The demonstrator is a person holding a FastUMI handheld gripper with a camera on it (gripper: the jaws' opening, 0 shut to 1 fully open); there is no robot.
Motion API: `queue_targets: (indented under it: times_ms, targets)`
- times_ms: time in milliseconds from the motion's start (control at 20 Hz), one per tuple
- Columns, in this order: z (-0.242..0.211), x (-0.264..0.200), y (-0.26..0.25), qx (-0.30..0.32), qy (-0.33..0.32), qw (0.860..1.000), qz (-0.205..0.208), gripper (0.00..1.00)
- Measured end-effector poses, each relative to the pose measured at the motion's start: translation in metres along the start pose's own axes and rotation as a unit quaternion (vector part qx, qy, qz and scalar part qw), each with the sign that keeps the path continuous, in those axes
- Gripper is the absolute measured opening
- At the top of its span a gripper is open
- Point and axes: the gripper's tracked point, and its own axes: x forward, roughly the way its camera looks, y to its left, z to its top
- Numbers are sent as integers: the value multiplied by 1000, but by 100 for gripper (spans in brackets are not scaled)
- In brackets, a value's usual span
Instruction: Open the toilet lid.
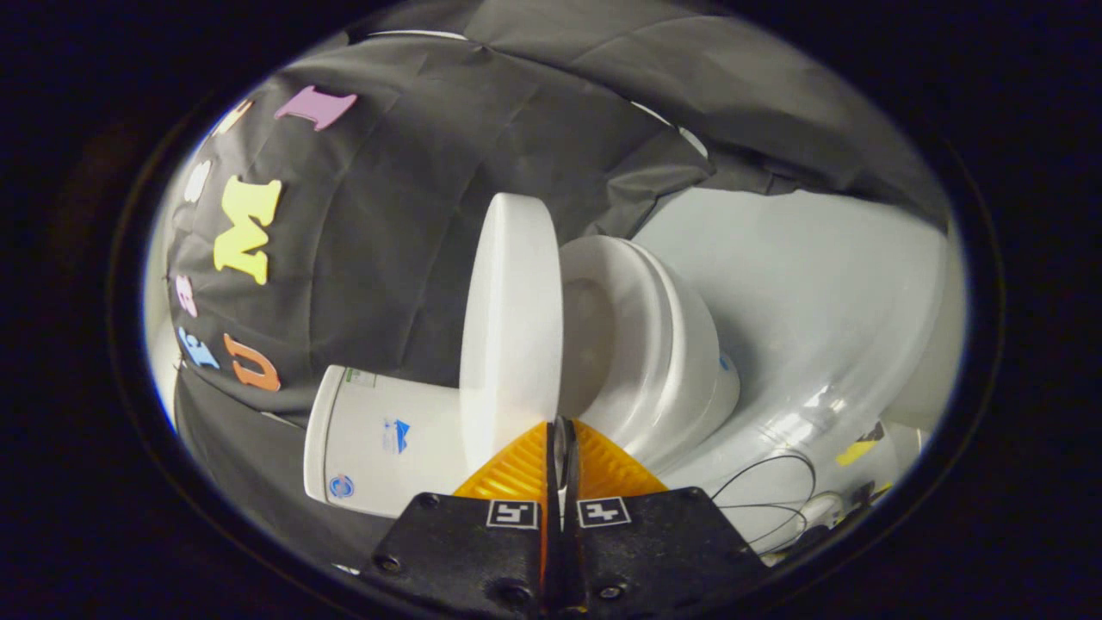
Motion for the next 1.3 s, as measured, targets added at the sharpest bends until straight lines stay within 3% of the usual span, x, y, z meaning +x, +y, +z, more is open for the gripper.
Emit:
queue_targets:
  times_ms: [800, 1300]
  targets:
    - [-6, -30, 96, -143, -45, 988, -31, 4]
    - [-18, -38, 137, -192, -64, 978, -55, 4]
